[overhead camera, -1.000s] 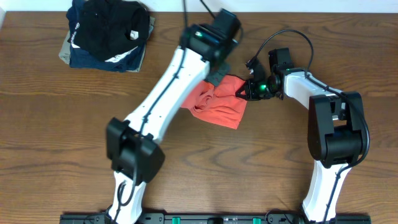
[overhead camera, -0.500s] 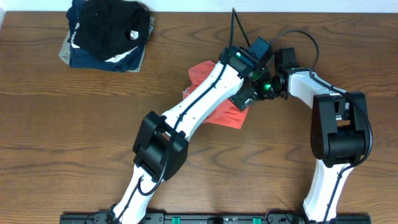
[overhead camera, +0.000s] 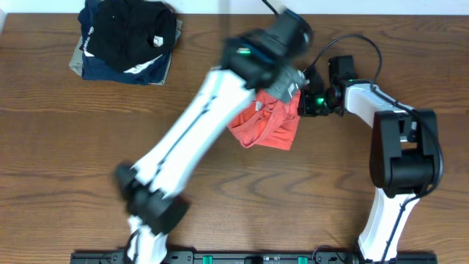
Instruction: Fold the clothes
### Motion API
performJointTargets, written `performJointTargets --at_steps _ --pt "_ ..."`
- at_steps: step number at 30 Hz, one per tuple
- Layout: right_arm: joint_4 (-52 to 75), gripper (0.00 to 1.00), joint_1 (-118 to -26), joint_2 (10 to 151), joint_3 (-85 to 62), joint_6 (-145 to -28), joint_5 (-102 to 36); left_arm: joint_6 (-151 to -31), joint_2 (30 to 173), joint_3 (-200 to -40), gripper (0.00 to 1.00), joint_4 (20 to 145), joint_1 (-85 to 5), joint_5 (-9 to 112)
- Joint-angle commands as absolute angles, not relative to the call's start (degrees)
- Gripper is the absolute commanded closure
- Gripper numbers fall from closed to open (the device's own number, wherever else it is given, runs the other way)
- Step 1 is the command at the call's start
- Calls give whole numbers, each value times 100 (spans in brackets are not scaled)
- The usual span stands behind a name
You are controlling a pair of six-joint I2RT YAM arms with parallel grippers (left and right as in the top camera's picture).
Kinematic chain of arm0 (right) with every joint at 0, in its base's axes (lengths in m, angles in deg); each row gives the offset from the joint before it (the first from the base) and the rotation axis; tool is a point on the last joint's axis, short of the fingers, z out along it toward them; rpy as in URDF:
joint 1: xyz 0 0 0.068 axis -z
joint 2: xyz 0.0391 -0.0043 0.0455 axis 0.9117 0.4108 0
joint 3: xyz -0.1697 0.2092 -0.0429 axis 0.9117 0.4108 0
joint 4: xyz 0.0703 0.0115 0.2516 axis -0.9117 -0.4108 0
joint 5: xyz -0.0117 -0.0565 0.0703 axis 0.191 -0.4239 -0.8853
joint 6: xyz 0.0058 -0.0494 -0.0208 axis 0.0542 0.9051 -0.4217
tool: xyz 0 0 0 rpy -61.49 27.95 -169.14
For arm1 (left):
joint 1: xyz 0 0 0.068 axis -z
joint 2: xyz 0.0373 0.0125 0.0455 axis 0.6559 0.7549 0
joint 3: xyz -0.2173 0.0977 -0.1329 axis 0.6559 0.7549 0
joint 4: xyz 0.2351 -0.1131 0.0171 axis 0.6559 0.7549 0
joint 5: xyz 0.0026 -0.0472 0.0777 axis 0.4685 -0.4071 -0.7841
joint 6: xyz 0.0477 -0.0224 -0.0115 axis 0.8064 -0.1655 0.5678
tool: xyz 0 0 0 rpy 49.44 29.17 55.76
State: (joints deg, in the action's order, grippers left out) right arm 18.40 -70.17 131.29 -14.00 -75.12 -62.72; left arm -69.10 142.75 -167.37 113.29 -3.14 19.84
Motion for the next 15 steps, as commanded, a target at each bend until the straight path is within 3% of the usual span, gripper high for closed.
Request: performJointTargets --at_steps 1,10,15 --pt "1834 99 -6746 12353 -1382 -7401 -5865 -7004 13505 -16947 2 11301 -769 1975" --pt "1344 85 -6829 10532 -1382 -7294 -5382 -7026 13129 -16927 2 11471 -1923 1977" --pt "1023 65 -7520 10532 -1380 -6997 -5345 -7026 13153 -16826 2 11484 -2286 1977"
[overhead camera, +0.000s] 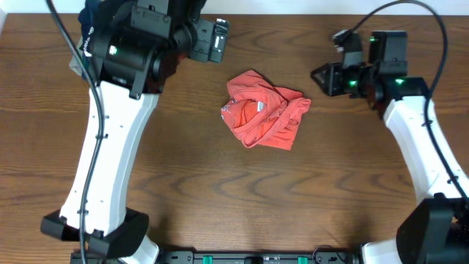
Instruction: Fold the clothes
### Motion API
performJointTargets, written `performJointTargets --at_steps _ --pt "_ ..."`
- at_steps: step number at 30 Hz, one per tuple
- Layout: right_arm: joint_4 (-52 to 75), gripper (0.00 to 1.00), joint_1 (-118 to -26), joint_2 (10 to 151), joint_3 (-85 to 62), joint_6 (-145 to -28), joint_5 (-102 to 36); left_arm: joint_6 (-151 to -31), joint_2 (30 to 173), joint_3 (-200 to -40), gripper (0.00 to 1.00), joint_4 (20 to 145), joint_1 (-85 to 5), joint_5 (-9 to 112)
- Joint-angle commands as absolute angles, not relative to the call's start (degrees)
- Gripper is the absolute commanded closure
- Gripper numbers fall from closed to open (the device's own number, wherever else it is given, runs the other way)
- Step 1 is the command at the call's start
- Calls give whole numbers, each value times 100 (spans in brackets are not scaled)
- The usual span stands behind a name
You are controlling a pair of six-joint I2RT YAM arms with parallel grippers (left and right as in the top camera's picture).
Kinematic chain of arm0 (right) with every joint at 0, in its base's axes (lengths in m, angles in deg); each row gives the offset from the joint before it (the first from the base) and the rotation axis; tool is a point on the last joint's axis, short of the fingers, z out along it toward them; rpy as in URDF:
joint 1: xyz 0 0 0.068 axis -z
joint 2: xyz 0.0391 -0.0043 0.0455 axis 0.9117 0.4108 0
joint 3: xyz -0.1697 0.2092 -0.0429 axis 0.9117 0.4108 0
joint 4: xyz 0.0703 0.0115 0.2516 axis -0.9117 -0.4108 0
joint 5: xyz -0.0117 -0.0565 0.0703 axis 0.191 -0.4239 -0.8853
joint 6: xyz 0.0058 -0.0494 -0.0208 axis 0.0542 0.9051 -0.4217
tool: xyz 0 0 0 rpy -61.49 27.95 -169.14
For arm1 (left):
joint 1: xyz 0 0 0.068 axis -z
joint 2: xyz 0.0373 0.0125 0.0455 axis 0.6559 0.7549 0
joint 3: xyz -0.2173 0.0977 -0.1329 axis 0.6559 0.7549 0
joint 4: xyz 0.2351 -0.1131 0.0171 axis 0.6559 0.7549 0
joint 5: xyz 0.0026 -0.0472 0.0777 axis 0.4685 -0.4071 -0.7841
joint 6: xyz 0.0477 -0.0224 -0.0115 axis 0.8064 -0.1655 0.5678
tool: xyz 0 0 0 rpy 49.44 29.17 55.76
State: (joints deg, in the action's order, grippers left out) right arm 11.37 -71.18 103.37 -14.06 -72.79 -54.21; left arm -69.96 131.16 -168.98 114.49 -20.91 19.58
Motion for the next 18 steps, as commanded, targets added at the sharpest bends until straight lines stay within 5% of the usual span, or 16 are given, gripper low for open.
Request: performJointTargets --at_steps 1,13,15,18 --pt "955 62 -7719 10595 -1380 -6868 -5305 -7026 13158 -16813 2 11493 -2353 1977" --pt "308 51 -8720 11201 -1380 -6251 -4569 -7024 13300 -16800 2 11760 -2550 1977" --pt "245 58 -8717 11266 -1380 -6254 -4512 -7022 13302 -16780 2 11744 -2550 1977" --pt "-39 90 -8713 11373 -1378 -6374 -4121 -7024 13304 -16780 2 11753 -2550 1977"
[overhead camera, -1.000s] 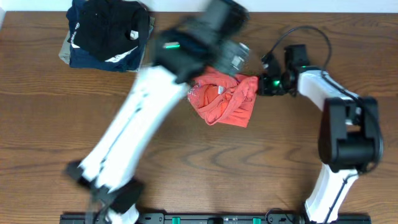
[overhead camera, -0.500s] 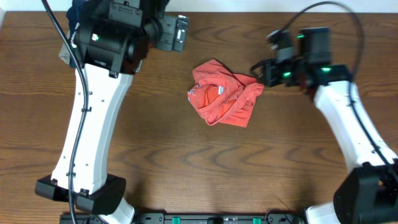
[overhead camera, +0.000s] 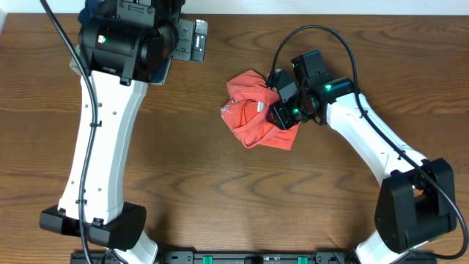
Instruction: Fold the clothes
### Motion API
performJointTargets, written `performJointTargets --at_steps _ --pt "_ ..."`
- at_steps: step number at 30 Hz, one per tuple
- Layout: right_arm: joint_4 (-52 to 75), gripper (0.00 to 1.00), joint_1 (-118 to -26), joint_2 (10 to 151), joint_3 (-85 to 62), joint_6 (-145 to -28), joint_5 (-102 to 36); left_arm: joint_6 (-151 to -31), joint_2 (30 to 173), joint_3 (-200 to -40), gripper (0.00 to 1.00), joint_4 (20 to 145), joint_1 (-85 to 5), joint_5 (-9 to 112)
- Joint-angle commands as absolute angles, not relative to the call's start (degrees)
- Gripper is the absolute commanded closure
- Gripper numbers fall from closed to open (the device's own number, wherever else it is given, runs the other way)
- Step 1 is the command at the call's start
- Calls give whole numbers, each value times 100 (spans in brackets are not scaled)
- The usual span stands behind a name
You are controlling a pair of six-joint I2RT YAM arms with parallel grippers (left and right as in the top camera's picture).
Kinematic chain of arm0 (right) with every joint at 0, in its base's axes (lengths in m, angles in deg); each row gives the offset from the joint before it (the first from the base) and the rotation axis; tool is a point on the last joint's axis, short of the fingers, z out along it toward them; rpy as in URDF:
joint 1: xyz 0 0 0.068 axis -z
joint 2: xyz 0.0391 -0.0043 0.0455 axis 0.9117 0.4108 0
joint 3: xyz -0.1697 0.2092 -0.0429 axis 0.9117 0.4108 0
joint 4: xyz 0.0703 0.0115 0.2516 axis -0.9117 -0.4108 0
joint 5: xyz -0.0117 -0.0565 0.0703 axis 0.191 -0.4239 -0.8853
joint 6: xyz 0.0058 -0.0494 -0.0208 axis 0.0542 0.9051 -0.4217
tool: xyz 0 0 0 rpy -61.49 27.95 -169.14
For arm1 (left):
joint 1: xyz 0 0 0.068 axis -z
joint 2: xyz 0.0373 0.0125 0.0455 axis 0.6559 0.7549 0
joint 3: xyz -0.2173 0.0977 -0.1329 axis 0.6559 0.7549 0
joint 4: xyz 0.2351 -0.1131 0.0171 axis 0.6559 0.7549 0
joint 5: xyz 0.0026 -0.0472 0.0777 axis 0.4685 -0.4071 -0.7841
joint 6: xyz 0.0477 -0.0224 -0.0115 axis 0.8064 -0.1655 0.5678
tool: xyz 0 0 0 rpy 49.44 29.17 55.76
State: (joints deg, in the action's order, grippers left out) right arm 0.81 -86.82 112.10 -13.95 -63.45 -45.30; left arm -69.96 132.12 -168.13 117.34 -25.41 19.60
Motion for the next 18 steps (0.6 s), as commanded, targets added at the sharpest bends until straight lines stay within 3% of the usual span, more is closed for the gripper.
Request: performJointTargets --at_steps 1,18 --pt "-135 96 -8713 11404 -1378 -6472 -3911 -7022 13304 -16780 2 11755 -2550 1977" --pt "-1414 99 -8744 11072 -1330 -6804 -4018 -6836 13308 -16780 2 11690 -2585 1949"
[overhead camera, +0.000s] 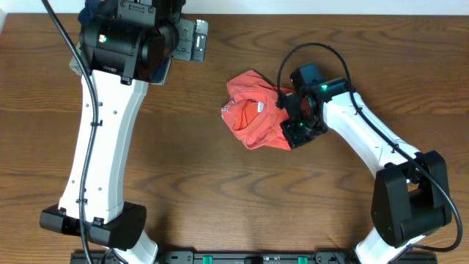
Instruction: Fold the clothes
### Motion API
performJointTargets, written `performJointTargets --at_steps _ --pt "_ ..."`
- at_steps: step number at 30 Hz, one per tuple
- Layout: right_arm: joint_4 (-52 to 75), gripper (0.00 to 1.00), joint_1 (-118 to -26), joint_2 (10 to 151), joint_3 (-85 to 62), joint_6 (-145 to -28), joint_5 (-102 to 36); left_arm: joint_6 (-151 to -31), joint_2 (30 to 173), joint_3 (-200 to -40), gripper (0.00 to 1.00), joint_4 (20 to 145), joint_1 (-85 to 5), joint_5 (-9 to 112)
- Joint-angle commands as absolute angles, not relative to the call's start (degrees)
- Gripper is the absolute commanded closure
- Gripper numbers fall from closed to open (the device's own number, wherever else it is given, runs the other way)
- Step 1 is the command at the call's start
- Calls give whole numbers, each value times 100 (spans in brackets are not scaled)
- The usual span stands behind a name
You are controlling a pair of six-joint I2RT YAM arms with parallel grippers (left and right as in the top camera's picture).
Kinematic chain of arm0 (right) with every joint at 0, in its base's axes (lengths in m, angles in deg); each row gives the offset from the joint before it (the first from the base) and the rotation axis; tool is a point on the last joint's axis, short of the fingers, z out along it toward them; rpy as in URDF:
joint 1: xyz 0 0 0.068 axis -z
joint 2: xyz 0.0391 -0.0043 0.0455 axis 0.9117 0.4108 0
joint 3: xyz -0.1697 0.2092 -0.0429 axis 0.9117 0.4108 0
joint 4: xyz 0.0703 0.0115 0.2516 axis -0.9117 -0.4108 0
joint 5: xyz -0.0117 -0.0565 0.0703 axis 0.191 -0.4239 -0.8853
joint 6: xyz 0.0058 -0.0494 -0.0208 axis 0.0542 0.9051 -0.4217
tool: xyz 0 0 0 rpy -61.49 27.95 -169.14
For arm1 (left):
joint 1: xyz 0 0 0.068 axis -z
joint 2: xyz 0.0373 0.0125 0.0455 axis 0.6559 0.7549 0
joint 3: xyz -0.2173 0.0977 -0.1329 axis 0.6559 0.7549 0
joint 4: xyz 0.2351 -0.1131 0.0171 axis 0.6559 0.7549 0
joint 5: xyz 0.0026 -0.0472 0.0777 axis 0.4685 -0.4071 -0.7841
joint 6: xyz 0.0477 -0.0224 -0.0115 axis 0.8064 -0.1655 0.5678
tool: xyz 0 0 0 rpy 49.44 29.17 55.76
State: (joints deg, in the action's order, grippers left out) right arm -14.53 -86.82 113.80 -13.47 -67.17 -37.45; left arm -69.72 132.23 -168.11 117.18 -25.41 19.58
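A crumpled red garment (251, 114) lies in a heap at the middle of the table. My right gripper (292, 133) is down on the heap's lower right edge; its fingers point into the cloth and the wrist hides how they stand. Far off at the back left, my left gripper (193, 39) is raised with its jaws apart and nothing in them.
A stack of folded dark clothes (88, 16) sits at the back left corner, mostly hidden under my left arm (102, 139). That arm stretches along the left side of the wooden table (220, 205). The right arm's cable loops above the garment.
My right gripper has shifted from the garment's upper right part to its lower right edge. The left arm and the red heap look unchanged.
At first my left arm reached across the table to the red garment, with the right gripper beside it. Then both arms were pulled back and the heap lay alone. After that the right gripper was on the heap's right side, and now it is lower on that edge.
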Motion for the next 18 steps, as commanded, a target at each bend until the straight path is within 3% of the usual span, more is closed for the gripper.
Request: performJointTargets --at_steps 1,4,5,8,10,15,18 --pt "-1303 99 -8748 10945 -1358 -6809 -4042 -6827 13308 -16780 2 11670 -2598 1920" --pt "-682 99 -8746 10615 -1487 -6942 -4060 -6830 13308 -16780 2 11622 -2714 1903" --pt "-426 92 -8746 10558 -1531 -6973 -4060 -6832 13308 -16780 2 11613 -2751 1903" --pt "466 42 -8746 10556 -1649 -7005 -4060 -6854 13308 -16780 2 11609 -2871 1907" --pt "894 27 -8746 10639 -1649 -6997 -4057 -6873 13308 -16780 2 11613 -2930 1912" --pt "1294 20 -8759 11199 -1649 -6632 -4127 -6871 13308 -16780 2 11624 -2985 1912" --pt "1309 29 -8768 11640 -1649 -6522 -4127 -6871 13308 -16780 2 11626 -2983 1912"
